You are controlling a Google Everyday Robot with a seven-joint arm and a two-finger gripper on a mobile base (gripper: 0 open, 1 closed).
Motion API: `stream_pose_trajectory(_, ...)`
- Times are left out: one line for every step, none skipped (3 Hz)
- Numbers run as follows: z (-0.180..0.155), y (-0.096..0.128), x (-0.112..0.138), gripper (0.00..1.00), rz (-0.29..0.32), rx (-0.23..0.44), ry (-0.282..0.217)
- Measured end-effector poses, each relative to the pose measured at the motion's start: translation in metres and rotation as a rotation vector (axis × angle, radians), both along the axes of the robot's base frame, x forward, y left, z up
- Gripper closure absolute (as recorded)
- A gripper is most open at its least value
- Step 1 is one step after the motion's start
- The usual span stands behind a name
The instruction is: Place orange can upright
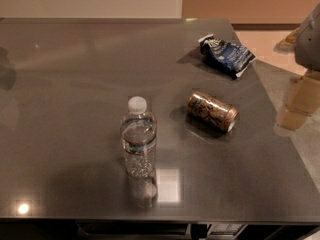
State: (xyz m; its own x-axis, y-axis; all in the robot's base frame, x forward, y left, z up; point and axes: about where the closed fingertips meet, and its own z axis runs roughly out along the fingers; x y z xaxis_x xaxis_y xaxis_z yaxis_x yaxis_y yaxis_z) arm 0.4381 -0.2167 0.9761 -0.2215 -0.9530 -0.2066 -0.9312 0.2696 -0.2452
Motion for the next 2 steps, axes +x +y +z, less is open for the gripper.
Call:
stream_pose_trajectory(0.0001,0.0000,0.0000,0.00,0.000,0.000,0.000)
stream_pose_trajectory(0.0009,0.0070,0.0063,0.00,0.065,0.003,0.007)
